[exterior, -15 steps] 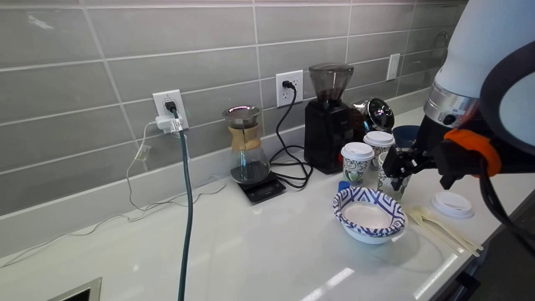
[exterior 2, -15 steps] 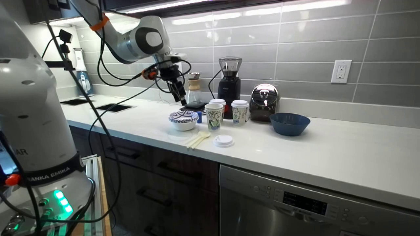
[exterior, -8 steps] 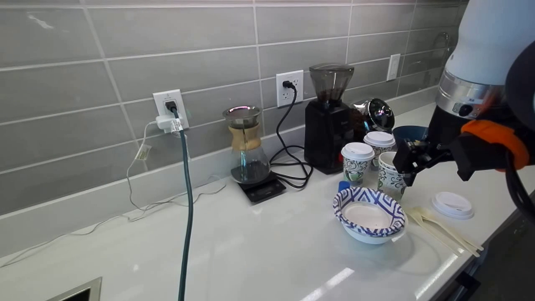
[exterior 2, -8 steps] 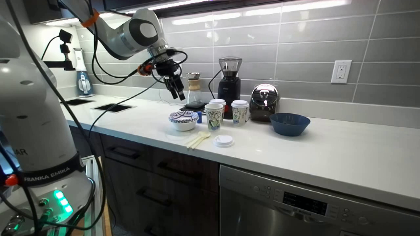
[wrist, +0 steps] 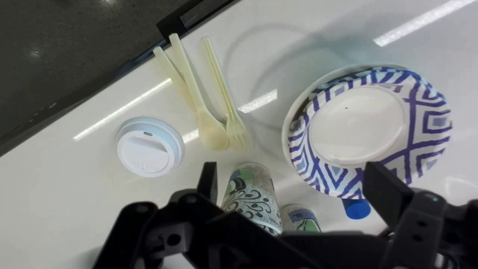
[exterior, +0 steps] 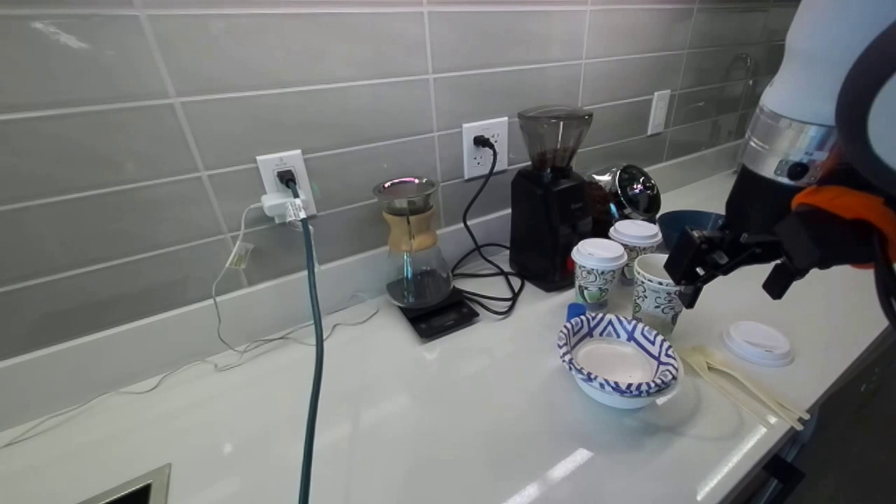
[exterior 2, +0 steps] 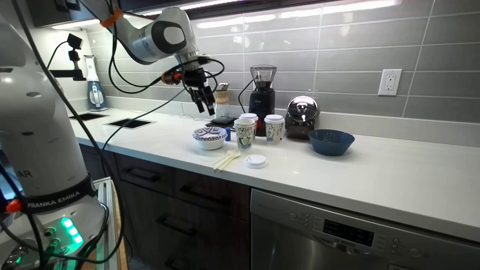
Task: Put the left bowl in the right bowl
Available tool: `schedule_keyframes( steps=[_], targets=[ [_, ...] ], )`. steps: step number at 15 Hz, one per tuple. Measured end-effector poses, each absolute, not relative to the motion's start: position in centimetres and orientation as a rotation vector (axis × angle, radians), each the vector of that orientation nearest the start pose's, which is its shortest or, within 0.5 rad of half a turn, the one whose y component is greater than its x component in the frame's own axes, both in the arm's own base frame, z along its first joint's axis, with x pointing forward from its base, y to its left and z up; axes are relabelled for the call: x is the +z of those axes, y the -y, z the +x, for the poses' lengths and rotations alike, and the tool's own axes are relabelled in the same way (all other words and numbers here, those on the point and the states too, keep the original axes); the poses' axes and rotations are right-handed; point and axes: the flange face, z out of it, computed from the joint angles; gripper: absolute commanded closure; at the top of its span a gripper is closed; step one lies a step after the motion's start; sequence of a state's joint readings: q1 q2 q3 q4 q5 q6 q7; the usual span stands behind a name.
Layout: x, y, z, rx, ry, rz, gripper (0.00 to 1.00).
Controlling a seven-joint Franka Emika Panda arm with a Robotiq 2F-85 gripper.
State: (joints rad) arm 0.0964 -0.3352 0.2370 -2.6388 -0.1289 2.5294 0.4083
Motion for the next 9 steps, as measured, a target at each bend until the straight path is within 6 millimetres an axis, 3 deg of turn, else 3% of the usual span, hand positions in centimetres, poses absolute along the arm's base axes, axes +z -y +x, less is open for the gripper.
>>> schedule_keyframes(
  steps=[4,9],
  targets=[
    [40.5,-11.5,42.1,-0.272,0.133,-3.041,0.0],
    [45.4,-7.4,43.1,-0.161,0.272,-2.954,0.0]
  ],
)
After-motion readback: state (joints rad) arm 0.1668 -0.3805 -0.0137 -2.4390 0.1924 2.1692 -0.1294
